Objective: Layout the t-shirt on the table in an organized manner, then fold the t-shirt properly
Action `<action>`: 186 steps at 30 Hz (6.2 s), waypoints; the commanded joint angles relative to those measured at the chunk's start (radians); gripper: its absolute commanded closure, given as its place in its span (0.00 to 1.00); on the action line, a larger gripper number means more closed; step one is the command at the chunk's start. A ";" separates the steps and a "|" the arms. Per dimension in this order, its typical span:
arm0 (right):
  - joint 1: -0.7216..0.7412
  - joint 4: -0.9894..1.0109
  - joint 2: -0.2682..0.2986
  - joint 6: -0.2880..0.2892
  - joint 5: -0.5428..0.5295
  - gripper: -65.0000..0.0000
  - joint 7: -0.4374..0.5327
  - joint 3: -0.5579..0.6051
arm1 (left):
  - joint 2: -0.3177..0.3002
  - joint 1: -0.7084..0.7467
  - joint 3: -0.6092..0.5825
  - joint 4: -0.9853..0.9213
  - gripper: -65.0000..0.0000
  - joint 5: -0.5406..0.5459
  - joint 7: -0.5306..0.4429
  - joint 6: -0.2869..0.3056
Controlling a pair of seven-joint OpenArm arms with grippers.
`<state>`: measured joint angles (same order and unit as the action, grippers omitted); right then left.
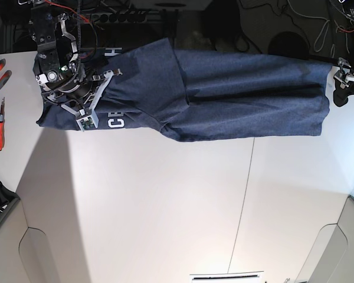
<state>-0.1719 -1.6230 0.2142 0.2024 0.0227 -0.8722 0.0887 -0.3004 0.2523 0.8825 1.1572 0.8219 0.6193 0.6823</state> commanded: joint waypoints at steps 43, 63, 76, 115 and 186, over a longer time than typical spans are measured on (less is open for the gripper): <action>0.000 0.000 0.010 -0.003 -0.008 1.00 -0.033 -0.006 | -0.037 -0.005 -0.128 0.012 0.30 0.254 0.216 0.016; 0.000 0.000 0.010 -0.003 -0.008 1.00 -0.033 -0.006 | -0.032 -0.005 -0.083 0.013 0.30 0.122 0.109 0.016; 0.000 0.000 0.010 -0.003 -0.008 1.00 -0.033 -0.006 | -0.031 -0.005 -0.123 0.012 0.30 0.064 0.081 0.016; 0.001 0.000 0.010 -0.004 -0.008 1.00 -0.032 -0.006 | -0.029 -0.006 -0.201 0.018 1.00 0.396 0.209 0.016; 0.052 -0.332 0.010 -0.019 -0.057 1.00 -0.063 -0.006 | 0.264 -0.146 -0.929 0.300 0.60 0.491 0.412 0.016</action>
<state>-0.1299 -1.9347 0.2188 0.1905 -0.0364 -0.9516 0.0872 -0.0360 0.1192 -0.0463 1.4395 1.2835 1.0431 0.6884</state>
